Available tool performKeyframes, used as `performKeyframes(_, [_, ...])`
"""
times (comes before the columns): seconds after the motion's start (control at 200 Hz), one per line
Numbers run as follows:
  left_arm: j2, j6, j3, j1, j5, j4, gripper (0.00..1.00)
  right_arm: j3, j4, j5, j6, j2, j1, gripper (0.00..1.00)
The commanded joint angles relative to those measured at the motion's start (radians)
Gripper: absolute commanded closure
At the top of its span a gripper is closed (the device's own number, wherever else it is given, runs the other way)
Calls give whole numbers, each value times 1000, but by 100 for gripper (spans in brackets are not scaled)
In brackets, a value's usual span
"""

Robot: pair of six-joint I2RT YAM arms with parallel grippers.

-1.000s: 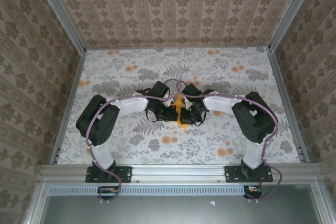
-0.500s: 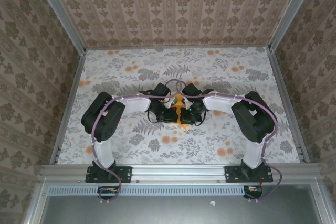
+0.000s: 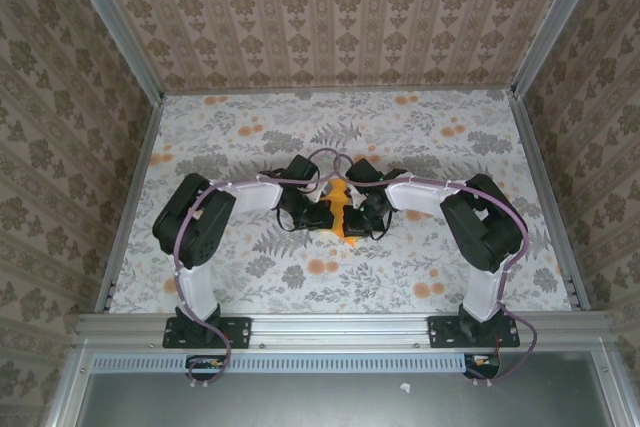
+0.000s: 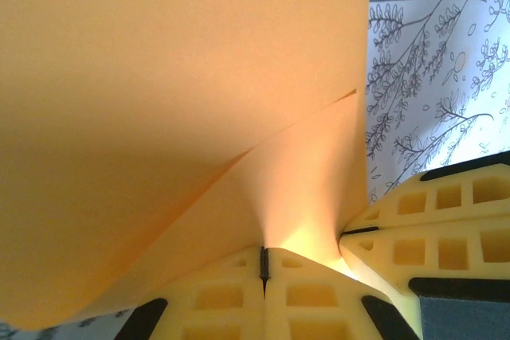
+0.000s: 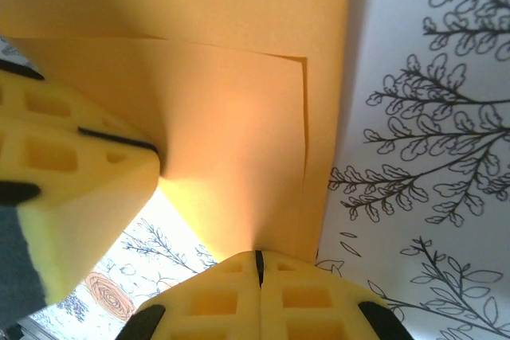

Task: Fold a paper plane with a square sheet of paper (fold left side to right side)
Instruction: Third fold the triangle at the center of the table.

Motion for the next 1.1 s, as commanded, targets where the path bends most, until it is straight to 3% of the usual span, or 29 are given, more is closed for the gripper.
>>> performKeyframes(0.0, [20, 41, 0, 37, -82, -41, 99, -27, -134, 125, -19, 51, -4, 100])
performKeyframes(0.75, [22, 147, 30, 192, -166, -117, 100, -38, -136, 116, -28, 28, -4, 100])
performKeyframes(0.995, [-16, 155, 57, 193, -165, -137, 95, -55, -45, 62, -19, -21, -3, 100])
performKeyframes(1.095, [-83, 137, 31, 192, -156, -135, 89, -74, 29, 55, -16, -96, -5, 87])
